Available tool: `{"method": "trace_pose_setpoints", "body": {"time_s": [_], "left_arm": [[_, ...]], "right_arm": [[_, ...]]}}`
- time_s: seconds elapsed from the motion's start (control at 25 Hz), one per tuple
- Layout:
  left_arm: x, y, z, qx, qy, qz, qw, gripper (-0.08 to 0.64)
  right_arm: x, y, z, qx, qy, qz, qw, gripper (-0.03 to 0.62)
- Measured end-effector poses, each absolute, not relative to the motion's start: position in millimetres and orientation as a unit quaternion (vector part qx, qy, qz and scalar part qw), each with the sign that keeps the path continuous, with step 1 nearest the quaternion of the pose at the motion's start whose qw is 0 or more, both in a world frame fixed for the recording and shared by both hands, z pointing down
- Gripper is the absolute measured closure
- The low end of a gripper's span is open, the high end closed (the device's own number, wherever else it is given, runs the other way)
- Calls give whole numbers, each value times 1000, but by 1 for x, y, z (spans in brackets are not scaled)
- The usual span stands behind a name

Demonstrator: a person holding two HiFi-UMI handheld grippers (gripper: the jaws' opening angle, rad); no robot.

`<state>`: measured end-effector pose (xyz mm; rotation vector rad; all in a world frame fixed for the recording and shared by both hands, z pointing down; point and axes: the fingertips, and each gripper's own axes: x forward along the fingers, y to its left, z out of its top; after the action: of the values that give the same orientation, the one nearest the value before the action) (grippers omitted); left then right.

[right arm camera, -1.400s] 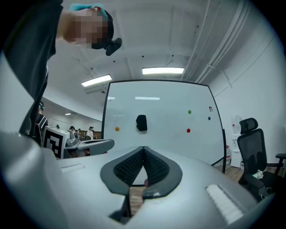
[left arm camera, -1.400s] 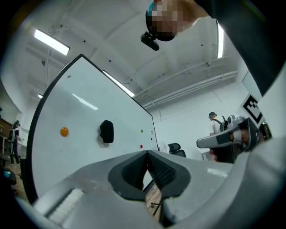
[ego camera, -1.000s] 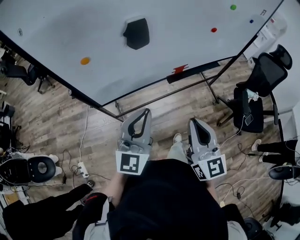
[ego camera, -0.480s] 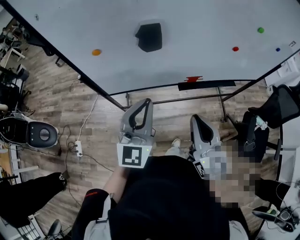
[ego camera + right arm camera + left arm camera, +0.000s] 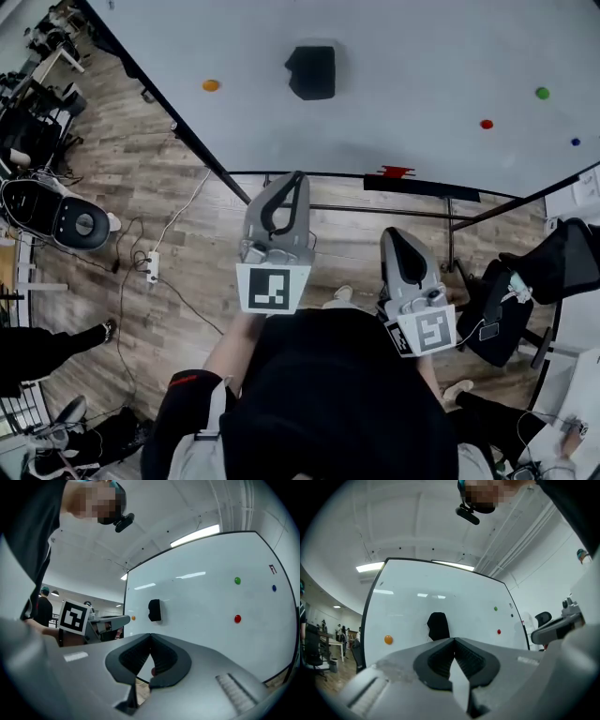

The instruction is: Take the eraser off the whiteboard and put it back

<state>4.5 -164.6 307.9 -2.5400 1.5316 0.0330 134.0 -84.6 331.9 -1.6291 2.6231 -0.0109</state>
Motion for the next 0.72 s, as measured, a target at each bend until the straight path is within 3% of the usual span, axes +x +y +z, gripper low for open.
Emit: {"method": "trace_pose_setpoints", "body": {"time_s": [0.44, 0.72], "left_arm": [[18, -169, 286, -808, 582, 25, 92, 557], [29, -187, 271, -793, 601, 35, 90, 503]], "right_arm": [[154, -82, 340, -467, 884, -4, 19, 591], [163, -89, 347, -462, 886, -16, 25, 591]]}}
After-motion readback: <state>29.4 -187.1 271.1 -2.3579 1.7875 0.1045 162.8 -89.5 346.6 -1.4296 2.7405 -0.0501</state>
